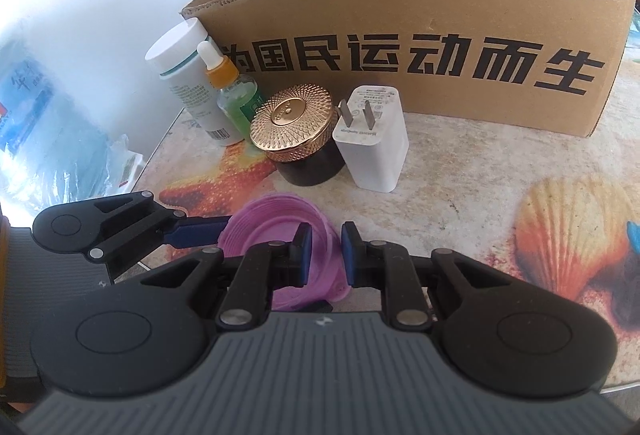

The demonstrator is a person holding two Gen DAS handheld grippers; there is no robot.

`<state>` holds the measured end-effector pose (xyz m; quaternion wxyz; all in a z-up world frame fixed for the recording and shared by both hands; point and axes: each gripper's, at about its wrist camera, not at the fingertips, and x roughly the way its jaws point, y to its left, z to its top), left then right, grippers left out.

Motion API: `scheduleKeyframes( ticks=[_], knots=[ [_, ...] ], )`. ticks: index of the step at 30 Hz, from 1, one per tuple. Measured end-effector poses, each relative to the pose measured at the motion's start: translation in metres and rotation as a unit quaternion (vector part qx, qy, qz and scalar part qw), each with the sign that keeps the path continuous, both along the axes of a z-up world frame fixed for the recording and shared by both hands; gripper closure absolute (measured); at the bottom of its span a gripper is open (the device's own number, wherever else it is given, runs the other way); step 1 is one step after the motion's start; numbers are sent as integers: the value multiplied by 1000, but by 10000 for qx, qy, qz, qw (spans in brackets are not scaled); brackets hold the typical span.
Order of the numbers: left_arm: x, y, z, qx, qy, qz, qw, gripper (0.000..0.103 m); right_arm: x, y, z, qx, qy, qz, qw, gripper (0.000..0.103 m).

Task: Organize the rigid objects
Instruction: 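Close the right tool on the pink lid rim and lift it, then carry the pink lid into the box and open the right tool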

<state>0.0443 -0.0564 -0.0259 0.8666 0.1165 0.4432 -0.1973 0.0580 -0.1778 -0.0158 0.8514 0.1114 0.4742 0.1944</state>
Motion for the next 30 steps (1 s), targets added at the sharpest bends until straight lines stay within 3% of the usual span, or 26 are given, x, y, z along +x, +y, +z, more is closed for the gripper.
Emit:
scheduleKeyframes(
  ticks=[30],
  knots=[
    [-39,14,49,-222,-748,101,9969,28,-37,11,51,-138,-694,16,9975,86]
  ],
)
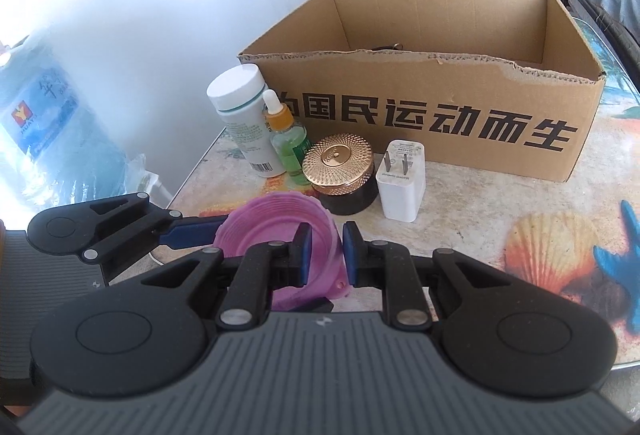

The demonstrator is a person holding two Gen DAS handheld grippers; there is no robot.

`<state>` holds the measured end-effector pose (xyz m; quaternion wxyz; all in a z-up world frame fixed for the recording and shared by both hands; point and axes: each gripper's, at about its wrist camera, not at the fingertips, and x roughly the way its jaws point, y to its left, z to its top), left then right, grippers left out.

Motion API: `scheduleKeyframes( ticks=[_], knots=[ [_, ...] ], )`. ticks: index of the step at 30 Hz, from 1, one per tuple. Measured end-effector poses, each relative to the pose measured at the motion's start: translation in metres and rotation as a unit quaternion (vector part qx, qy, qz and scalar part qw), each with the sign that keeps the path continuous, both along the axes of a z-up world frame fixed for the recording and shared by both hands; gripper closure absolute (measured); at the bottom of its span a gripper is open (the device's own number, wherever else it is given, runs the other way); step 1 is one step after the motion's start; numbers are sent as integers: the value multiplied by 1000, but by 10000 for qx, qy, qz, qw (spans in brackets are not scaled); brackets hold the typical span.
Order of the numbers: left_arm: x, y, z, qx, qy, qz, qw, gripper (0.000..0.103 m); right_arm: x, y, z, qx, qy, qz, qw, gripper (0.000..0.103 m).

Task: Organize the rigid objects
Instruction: 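Carry the pink lid into the box and open the right tool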

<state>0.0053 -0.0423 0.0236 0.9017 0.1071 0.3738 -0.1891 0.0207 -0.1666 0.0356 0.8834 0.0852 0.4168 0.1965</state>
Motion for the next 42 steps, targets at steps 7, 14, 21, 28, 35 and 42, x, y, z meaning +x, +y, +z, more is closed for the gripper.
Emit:
scheduleKeyframes(
  ticks=[7,14,21,28,35,42],
  knots=[
    [-11,3,14,-40,-230,21,9997,28,-9,3,12,1,-164,-5,9999,85],
    [-16,5,23,-47,-419,27,9991,28,-16,5,25,-6,-355,-9,9994,85],
    [-18,4,34,13,-632,18,9980,28,-18,5,39,1,-543,-22,9985,85],
    [-10,4,48,-5,-857,-30,9963,28,-12,6,57,-17,-787,-76,9969,84],
    [-3,3,57,17,-1005,-145,9948,28,-6,4,68,-21,-937,-180,9954,82],
    [9,0,62,-21,-1037,-208,9944,28,6,-2,76,-45,-1000,-237,9947,82]
  ],
)
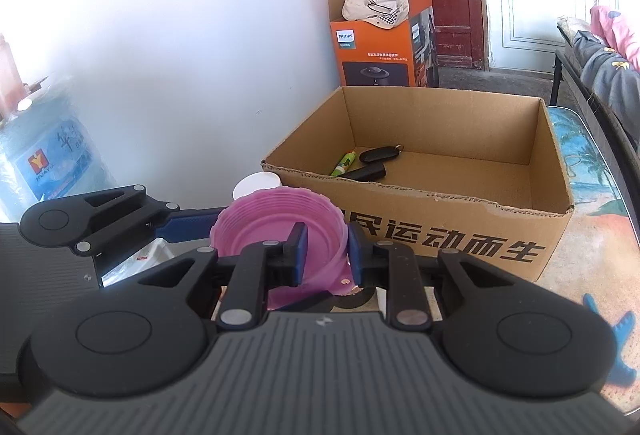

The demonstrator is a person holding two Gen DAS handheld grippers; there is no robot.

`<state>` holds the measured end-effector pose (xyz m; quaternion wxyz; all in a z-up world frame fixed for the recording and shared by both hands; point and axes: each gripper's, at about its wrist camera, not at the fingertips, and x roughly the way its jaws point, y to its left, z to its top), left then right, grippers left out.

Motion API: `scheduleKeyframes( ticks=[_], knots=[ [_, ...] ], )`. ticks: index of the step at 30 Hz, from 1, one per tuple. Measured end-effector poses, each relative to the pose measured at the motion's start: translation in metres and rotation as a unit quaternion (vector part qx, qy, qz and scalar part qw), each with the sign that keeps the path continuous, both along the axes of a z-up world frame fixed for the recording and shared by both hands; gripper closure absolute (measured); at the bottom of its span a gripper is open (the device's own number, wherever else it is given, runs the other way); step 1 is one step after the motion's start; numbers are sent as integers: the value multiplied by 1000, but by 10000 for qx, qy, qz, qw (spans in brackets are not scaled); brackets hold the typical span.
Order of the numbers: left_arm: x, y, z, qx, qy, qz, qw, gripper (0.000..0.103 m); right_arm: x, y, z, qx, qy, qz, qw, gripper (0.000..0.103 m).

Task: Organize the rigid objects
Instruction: 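Carry the pink lid into the box and open the right tool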

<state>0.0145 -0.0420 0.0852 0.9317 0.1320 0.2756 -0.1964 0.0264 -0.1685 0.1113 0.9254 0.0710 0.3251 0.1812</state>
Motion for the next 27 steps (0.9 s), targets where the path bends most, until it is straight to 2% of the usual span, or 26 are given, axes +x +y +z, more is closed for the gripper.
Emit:
scheduleKeyframes(
  ticks=[10,27],
  knots=[
    [32,-9,13,70,-73,-59,9999,28,32,-10,11,47,-94,-12,9999,81],
    [119,-27,40,283,25,-40,9996,28,124,-43,32,416,214,107,9988,81]
  ],
)
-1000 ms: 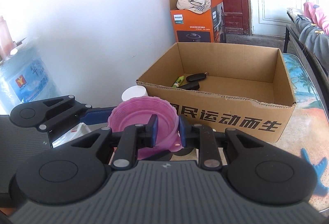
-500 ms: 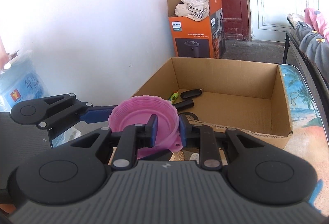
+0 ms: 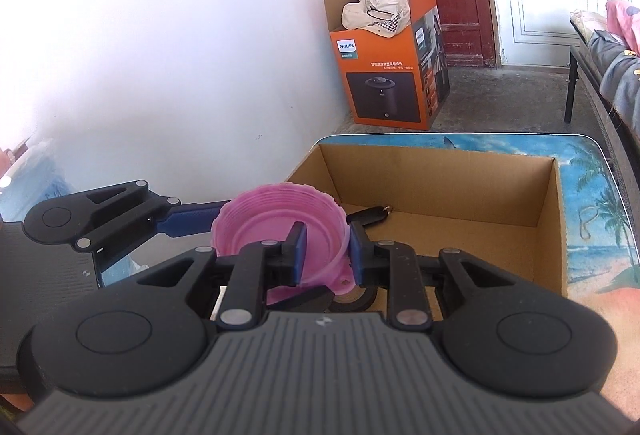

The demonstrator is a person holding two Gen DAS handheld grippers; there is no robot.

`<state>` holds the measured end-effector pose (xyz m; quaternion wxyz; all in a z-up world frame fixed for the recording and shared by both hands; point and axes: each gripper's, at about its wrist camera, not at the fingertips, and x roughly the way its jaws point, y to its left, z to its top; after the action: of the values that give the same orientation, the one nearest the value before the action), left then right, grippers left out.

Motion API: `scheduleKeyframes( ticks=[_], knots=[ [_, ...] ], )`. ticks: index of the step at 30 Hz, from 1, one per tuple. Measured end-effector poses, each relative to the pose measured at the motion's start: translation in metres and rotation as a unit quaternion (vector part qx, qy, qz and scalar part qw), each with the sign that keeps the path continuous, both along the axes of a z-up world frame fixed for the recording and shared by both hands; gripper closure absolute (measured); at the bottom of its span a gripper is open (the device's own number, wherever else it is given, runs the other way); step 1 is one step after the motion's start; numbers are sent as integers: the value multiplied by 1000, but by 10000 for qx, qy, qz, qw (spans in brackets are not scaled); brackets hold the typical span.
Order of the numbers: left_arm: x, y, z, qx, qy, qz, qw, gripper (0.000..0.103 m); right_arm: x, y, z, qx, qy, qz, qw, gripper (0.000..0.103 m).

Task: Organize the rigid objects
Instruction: 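Carry the pink lid into the box and open the right tool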

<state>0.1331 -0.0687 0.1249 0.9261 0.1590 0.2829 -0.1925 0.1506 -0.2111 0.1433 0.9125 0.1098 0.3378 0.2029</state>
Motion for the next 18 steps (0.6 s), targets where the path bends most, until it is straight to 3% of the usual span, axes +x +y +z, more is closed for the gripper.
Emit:
scheduleKeyframes(
  ticks=[18],
  knots=[
    [81,-9,-14,141,467,179,9987,28,95,-18,-15,141,795,198,9965,81]
  ],
)
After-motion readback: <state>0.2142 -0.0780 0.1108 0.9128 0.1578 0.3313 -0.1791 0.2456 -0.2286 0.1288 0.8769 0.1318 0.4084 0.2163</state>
